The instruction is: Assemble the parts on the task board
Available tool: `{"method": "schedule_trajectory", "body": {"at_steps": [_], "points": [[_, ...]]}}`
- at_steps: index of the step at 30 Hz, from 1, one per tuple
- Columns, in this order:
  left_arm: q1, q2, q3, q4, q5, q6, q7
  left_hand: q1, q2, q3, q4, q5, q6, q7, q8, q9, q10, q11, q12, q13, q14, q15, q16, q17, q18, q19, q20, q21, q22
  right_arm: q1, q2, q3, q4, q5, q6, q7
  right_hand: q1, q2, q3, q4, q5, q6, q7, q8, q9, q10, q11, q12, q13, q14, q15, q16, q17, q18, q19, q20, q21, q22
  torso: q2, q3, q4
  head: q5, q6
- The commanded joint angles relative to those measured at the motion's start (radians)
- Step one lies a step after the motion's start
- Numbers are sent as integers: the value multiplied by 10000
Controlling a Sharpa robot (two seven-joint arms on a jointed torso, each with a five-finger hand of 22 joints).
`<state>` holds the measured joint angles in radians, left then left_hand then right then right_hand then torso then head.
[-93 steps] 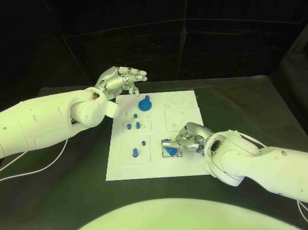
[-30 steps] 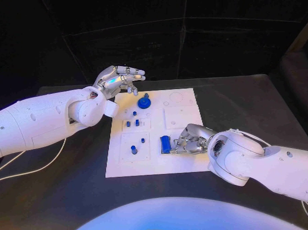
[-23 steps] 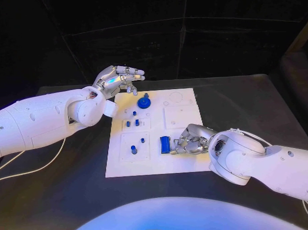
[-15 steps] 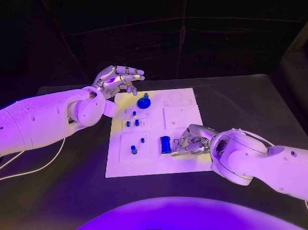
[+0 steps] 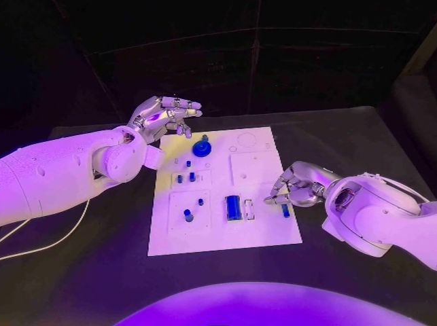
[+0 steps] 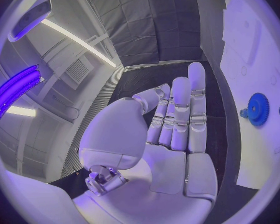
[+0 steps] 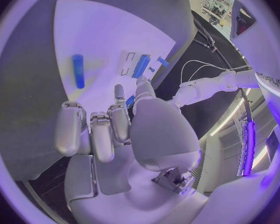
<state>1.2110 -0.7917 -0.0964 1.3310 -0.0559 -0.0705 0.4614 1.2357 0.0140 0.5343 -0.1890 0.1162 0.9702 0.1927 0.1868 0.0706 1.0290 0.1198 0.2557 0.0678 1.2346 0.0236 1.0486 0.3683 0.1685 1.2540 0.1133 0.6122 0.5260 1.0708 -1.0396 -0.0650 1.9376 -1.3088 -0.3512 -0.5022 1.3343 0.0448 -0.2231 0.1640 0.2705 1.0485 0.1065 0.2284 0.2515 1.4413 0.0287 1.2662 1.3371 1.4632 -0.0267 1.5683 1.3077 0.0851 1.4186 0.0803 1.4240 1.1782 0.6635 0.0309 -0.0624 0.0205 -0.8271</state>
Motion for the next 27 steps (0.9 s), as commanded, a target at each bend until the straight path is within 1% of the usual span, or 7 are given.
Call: {"method": "schedule_trajectory", "body": {"at_steps": [1,5,11,12,18,24,27], "points": [[16,-4,8,44,36,37,60,-59,-4,56,1,4,-87,14,65,13,-75,-11,68,-8,-72,-27,51,-14,129,-66,-6,-42,-11,74,-274,-1,-105,-676,-200,164,66,92,-29,-34,48,-90,9,-52,-23,-83,26,-190,-137,1076,71,25,2631,-133,-26,54,-34,-58,13,-15,-14,-117,41],[15,-24,7,57,36,34,73,-56,-12,62,-13,3,-91,16,74,13,-79,-10,77,-8,-74,-28,55,-17,130,-68,-7,-39,-9,122,-632,-7,-267,-1415,94,-124,-38,79,-139,46,56,2,-1,-70,-35,-123,26,-300,-206,1076,80,25,2631,-126,-48,69,-55,-90,17,20,-28,-207,47],[11,6,4,31,36,54,88,-56,-12,62,-13,3,-91,16,74,13,-79,-10,77,-8,-74,-28,55,-17,130,-68,-7,-39,-9,124,-683,-14,-403,-1817,731,-466,-135,75,-274,140,-23,239,-73,-26,-14,-72,-26,-266,-170,1076,50,25,2631,-135,-21,57,-33,-17,16,30,-37,-312,63],[10,16,4,28,36,61,89,-56,-12,62,-13,3,-91,16,74,13,-79,-10,77,-8,-74,-28,55,-17,130,-68,-7,-39,-9,121,-657,-15,-426,-1847,832,-510,-141,74,-286,148,-33,261,-80,-22,-10,-70,-32,-269,-171,1076,46,25,2631,-136,-20,54,-32,-15,12,13,7,-351,59],[8,47,-4,10,36,108,101,-64,-19,61,-15,0,-93,18,83,14,-81,-7,86,-7,-76,-26,58,-19,129,-69,-5,-37,-8,-5,-459,-21,-516,-1961,1263,-681,-215,26,-391,207,-107,329,-102,-22,1,-68,-52,-298,-185,1076,26,25,2631,-133,-24,37,-40,-28,0,2,38,-391,50],[5,47,-14,5,36,175,119,-101,-17,58,1,-3,-104,26,96,14,-92,1,99,-8,-82,-19,62,-25,125,-75,0,-37,-7,-154,-282,-24,-580,-1994,1569,-772,-241,-3,-438,228,-133,338,-107,-31,3,-73,-56,-321,-198,1076,20,25,2631,-131,-30,31,-47,-41,6,10,13,-364,49],[4,48,-21,8,36,183,116,-101,-17,58,1,-3,-104,26,96,14,-92,1,99,-8,-82,-19,62,-25,125,-75,0,-37,-7,-180,-240,-24,-607,-2006,1716,-830,-243,-10,-447,230,-137,338,-107,-33,3,-75,-57,-327,-202,1076,19,25,2631,-130,-32,30,-49,-46,8,-8,30,-379,43]]}}
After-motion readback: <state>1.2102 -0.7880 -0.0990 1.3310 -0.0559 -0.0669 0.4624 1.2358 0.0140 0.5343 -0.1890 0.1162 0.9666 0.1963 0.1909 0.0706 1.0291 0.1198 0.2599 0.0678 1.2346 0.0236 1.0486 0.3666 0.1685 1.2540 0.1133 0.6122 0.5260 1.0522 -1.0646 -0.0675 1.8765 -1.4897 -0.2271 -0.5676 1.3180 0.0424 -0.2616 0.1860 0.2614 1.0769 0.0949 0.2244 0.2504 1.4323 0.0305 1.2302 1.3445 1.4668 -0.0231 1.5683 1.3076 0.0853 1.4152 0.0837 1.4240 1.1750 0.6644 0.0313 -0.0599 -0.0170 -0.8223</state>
